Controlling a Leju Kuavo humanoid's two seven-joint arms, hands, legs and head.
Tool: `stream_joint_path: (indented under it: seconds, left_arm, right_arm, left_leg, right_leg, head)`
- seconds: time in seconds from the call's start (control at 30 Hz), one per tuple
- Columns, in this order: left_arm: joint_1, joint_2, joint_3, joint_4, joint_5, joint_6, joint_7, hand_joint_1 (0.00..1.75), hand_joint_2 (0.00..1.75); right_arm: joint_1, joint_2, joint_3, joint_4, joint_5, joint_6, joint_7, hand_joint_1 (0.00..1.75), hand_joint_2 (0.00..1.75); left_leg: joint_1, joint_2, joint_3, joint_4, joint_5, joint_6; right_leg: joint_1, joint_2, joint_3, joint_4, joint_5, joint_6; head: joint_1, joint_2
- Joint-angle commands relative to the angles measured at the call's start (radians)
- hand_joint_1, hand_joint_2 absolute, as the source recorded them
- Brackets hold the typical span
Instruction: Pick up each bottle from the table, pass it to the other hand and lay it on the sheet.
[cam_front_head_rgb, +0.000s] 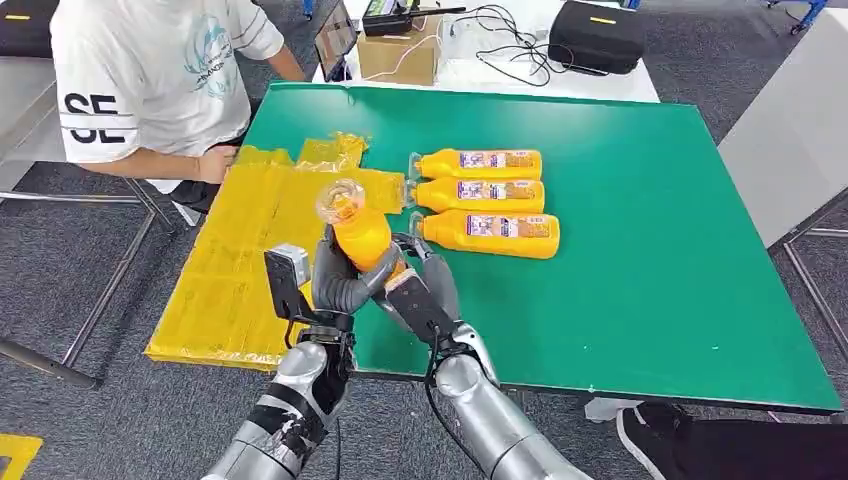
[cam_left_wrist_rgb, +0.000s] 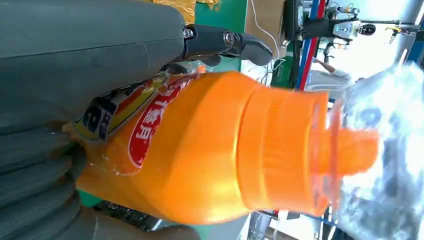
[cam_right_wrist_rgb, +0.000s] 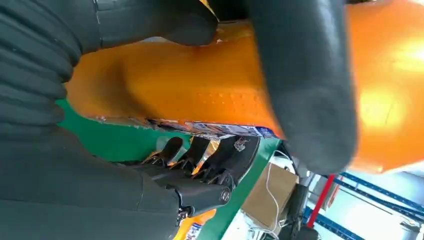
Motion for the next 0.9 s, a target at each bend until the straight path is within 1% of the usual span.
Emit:
stream_joint_path:
  seconds: [0.03, 0.07, 0.17, 0.2, 0.23, 0.27, 0.3, 0.33, 0.4, 0.43, 0.5, 0.53, 0.57, 0.6, 0.63, 0.7, 0.73, 0.77, 0.8, 0.83, 0.87, 0.9]
  left_arm:
    - [-0.035, 0.029, -0.07, 0.024, -0.014, -0.033, -0.004, 1.75, 1.75]
    - [-0.039, 0.025, -0.056, 0.036, 0.027, -0.072, 0.016, 1.75, 1.75]
    - [-0.047, 0.035, -0.058, 0.057, 0.033, -0.093, 0.022, 1.75, 1.75]
    - [-0.05, 0.035, -0.057, 0.065, 0.038, -0.102, 0.023, 1.75, 1.75]
    - [-0.051, 0.036, -0.056, 0.069, 0.04, -0.107, 0.023, 1.75, 1.75]
    - [-0.053, 0.036, -0.053, 0.074, 0.041, -0.109, 0.023, 1.75, 1.75]
    - [-0.053, 0.038, -0.052, 0.075, 0.041, -0.109, 0.024, 1.75, 1.75]
    - [-0.054, 0.038, -0.048, 0.074, 0.038, -0.101, 0.016, 1.75, 1.75]
    - [-0.063, 0.045, -0.041, 0.077, 0.019, -0.068, 0.008, 1.75, 1.75]
    - [-0.066, 0.048, -0.036, 0.078, 0.018, -0.064, 0.007, 1.75, 1.75]
    - [-0.077, 0.065, -0.018, 0.069, -0.01, -0.015, -0.015, 1.75, 1.75]
    - [-0.081, 0.071, -0.011, 0.064, -0.012, -0.009, -0.017, 1.75, 1.75]
    - [-0.084, 0.08, 0.002, 0.061, -0.03, 0.022, -0.019, 1.75, 1.75]
    - [-0.091, 0.095, 0.016, 0.057, -0.04, 0.036, -0.023, 1.75, 1.75]
    - [-0.1, 0.11, 0.031, 0.06, -0.084, 0.087, -0.033, 1.75, 1.75]
    - [-0.11, 0.132, 0.055, 0.06, -0.109, 0.109, -0.045, 1.75, 1.75]
    - [-0.115, 0.143, 0.064, 0.057, -0.12, 0.118, -0.049, 1.75, 1.75]
    - [-0.124, 0.162, 0.075, 0.059, -0.2, 0.207, -0.066, 1.75, 1.75]
    - [-0.128, 0.171, 0.092, 0.055, -0.202, 0.195, -0.063, 1.75, 1.75]
    - [-0.135, 0.185, 0.096, 0.056, -0.253, 0.222, -0.068, 1.75, 1.75]
    - [-0.143, 0.203, 0.101, 0.055, -0.273, 0.231, -0.071, 1.75, 1.75]
    - [-0.145, 0.207, 0.109, 0.057, -0.283, 0.23, -0.068, 1.75, 1.75]
  right_arm:
    - [-0.031, -0.013, 0.029, 0.101, -0.016, 0.014, -0.014, 1.75, 1.75]
    - [-0.031, -0.014, 0.021, 0.092, -0.024, 0.013, -0.018, 1.75, 1.75]
    - [-0.034, -0.018, 0.017, 0.074, -0.029, 0.012, -0.02, 1.75, 1.75]
    - [-0.036, -0.019, 0.017, 0.069, -0.03, 0.013, -0.018, 1.64, 1.75]
    - [-0.036, -0.019, 0.016, 0.065, -0.03, 0.01, -0.017, 0.16, 1.75]
    - [-0.033, -0.017, 0.006, 0.052, -0.038, -0.003, -0.023, 0.0, 1.75]
    - [-0.034, -0.017, 0.003, 0.047, -0.042, -0.002, -0.023, 0.0, 1.75]
    - [-0.031, -0.017, -0.005, 0.036, -0.051, -0.008, -0.025, 0.0, 1.75]
    - [-0.025, -0.024, -0.012, 0.011, -0.059, -0.015, -0.025, 0.0, 1.75]
    - [-0.024, -0.028, -0.014, 0.004, -0.063, -0.013, -0.025, 0.0, 1.75]
    - [-0.015, -0.039, -0.028, -0.025, -0.076, -0.021, -0.029, 0.0, 1.75]
    - [-0.014, -0.045, -0.031, -0.031, -0.079, -0.018, -0.029, 0.0, 1.75]
    - [-0.005, -0.047, -0.045, -0.052, -0.087, -0.028, -0.031, 0.0, 1.75]
    - [-0.001, -0.054, -0.055, -0.066, -0.095, -0.026, -0.034, 0.0, 1.75]
    - [0.007, -0.061, -0.066, -0.091, -0.104, -0.022, -0.036, 0.0, 1.75]
    - [0.016, -0.066, -0.081, -0.122, -0.115, -0.019, -0.038, 0.0, 1.75]
    - [0.016, -0.069, -0.084, -0.129, -0.118, -0.016, -0.038, 0.0, 1.75]
    - [0.024, -0.069, -0.101, -0.153, -0.131, -0.015, -0.041, 0.0, 1.75]
    - [0.026, -0.072, -0.104, -0.165, -0.133, -0.008, -0.041, 0.0, 1.75]
    - [0.029, -0.071, -0.117, -0.178, -0.144, -0.003, -0.042, 0.0, 1.75]
    - [0.027, -0.073, -0.123, -0.186, -0.149, -0.001, -0.043, 0.0, 1.75]
    - [0.029, -0.074, -0.125, -0.194, -0.152, 0.004, -0.043, 0.0, 1.75]
  left_leg:
    - [0.002, 0.0, 0.006, 0.0, -0.003, -0.002]
    - [0.002, 0.0, 0.005, 0.0, -0.002, -0.002]
    - [0.002, 0.0, 0.004, 0.0, -0.002, -0.002]
    - [0.001, 0.0, 0.004, 0.0, -0.002, -0.002]
    - [0.002, 0.0, 0.006, 0.001, -0.003, -0.002]
    - [0.002, 0.0, 0.004, 0.0, -0.002, -0.002]
    - [0.001, 0.0, 0.003, 0.0, -0.001, -0.001]
    - [0.002, 0.0, 0.005, 0.001, -0.003, -0.002]
    - [0.001, -0.001, 0.003, 0.0, -0.001, -0.001]
    - [0.002, 0.0, 0.005, 0.001, -0.003, -0.002]
    - [0.001, 0.0, 0.002, 0.0, -0.001, -0.001]
    - [0.002, 0.001, 0.005, 0.001, -0.003, -0.002]
    - [0.001, 0.0, 0.004, 0.0, -0.001, -0.002]
    - [0.001, 0.0, 0.003, 0.0, -0.001, -0.001]
    - [0.002, 0.0, 0.005, 0.0, -0.002, -0.002]
    - [0.001, 0.001, 0.003, 0.0, -0.001, -0.002]
    - [0.002, 0.002, 0.006, 0.0, -0.003, -0.002]
    - [0.002, 0.002, 0.004, 0.0, -0.002, -0.002]
    - [0.001, 0.002, 0.003, 0.0, -0.002, -0.002]
    - [0.003, 0.002, 0.005, 0.001, -0.003, -0.003]
    - [0.002, 0.001, 0.003, 0.0, -0.001, -0.002]
    - [0.002, 0.001, 0.003, 0.0, -0.001, -0.002]
  right_leg:
    - [0.002, -0.001, 0.007, -0.001, -0.003, -0.003]
    - [0.002, -0.001, 0.005, 0.0, -0.002, -0.002]
    - [0.002, -0.001, 0.005, 0.0, -0.002, -0.002]
    - [0.001, -0.001, 0.004, 0.0, -0.002, -0.002]
    - [0.002, -0.001, 0.007, 0.0, -0.003, -0.003]
    - [0.002, -0.001, 0.005, 0.0, -0.002, -0.002]
    - [0.001, -0.001, 0.004, 0.0, -0.002, -0.002]
    - [0.002, 0.0, 0.006, 0.0, -0.003, -0.002]
    - [0.001, -0.001, 0.003, 0.0, -0.001, -0.001]
    - [0.002, 0.0, 0.006, 0.0, -0.003, -0.002]
    - [0.001, 0.0, 0.002, 0.0, -0.001, -0.001]
    - [0.002, 0.0, 0.005, 0.0, -0.002, -0.002]
    - [0.001, -0.001, 0.004, 0.0, -0.002, -0.002]
    - [0.001, -0.001, 0.003, 0.0, -0.001, -0.002]
    - [0.003, -0.001, 0.006, 0.0, -0.002, -0.003]
    - [0.001, 0.0, 0.003, 0.0, -0.001, -0.002]
    - [0.002, 0.001, 0.006, 0.0, -0.002, -0.003]
    - [0.002, 0.001, 0.004, 0.0, -0.001, -0.002]
    - [0.001, 0.001, 0.003, 0.0, -0.001, -0.002]
    - [0.003, 0.0, 0.005, 0.0, -0.002, -0.003]
    - [0.002, 0.0, 0.003, 0.0, -0.001, -0.002]
    - [0.002, 0.0, 0.002, 0.0, -0.001, -0.002]
  head:
    - [0.0, 0.0]
    - [0.0, 0.0]
    - [0.0, 0.0]
    - [0.0, 0.0]
    - [0.0, 0.0]
    - [0.0, 0.0]
    - [0.0, 0.0]
    - [0.0, 0.0]
    - [0.0, 0.0]
    - [0.0, 0.0]
    - [0.0, 0.0]
    - [0.0, 0.0]
    - [0.0, 0.0]
    - [0.0, 0.0]
    - [0.0, 0.0]
    - [0.0, 0.0]
    - [0.0, 0.0]
    - [0.0, 0.0]
    - [0.0, 0.0]
    - [0.0, 0.0]
    - [0.0, 0.0]
    - [0.0, 0.0]
